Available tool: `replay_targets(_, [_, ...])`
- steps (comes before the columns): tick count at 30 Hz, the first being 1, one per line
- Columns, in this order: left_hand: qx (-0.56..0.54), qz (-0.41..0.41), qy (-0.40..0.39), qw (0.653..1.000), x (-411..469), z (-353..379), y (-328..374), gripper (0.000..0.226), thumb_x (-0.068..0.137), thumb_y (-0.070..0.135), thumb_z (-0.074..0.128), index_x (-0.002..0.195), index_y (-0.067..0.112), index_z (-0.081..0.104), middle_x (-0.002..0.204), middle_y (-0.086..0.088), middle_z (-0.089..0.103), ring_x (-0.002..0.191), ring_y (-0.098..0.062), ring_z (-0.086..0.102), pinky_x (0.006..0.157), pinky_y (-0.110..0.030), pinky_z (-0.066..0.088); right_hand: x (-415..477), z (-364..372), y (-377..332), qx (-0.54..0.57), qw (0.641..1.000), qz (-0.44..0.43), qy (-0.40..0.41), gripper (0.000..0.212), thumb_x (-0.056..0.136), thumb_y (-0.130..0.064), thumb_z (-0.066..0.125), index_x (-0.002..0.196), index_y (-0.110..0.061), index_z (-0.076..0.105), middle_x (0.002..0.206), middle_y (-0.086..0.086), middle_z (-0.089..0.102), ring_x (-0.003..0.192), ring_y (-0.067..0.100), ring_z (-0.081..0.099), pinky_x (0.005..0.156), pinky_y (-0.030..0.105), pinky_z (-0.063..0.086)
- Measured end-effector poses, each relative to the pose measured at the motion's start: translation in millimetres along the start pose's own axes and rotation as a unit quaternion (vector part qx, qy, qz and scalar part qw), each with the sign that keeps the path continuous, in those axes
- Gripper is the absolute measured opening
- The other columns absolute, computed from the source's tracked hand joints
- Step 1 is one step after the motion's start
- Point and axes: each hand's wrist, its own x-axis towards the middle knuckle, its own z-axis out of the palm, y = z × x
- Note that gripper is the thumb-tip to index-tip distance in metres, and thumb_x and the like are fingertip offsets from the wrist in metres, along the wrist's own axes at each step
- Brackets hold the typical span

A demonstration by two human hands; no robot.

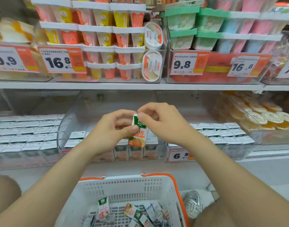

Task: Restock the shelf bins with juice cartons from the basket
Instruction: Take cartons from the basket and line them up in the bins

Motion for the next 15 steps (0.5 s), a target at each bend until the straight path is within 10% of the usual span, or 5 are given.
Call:
replay_targets(7, [-0.035, -0.002, 0.032, 0.999, -15, -27, -5, 0.024, 0.102, 0.016, 0.066, 0.126, 0.012, 0.066, 0.107, -0.008, 0.08, 0.104, -0.025, 0.076, 0.095, -0.045, 0.06, 13, 22, -11, 0.014, 0.999, -0.016, -0.037, 0.034, 0.101, -0.036, 0.066, 0.133, -0.026, 0.068, 0.119, -0.012, 0.074, 0.095, 0.006, 0.069, 0.091, 0.036, 0.057])
replay_targets(15, [0.339, 0.07, 0.018, 0.938, -12, -41, -49, 0.027, 0.107, 0.032, 0.053, 0.132, 0.031, 0.063, 0.136, 0.017, 0.061, 0.128, -0.004, 0.053, 0.102, -0.024, 0.041, 31, 10, 10, -0.129, 0.992, 0.009, -0.005, 0.036, 0.108, -0.025, 0.05, 0.143, -0.029, 0.055, 0.119, 0.005, 0.054, 0.111, 0.028, 0.054, 0.087, 0.035, 0.041])
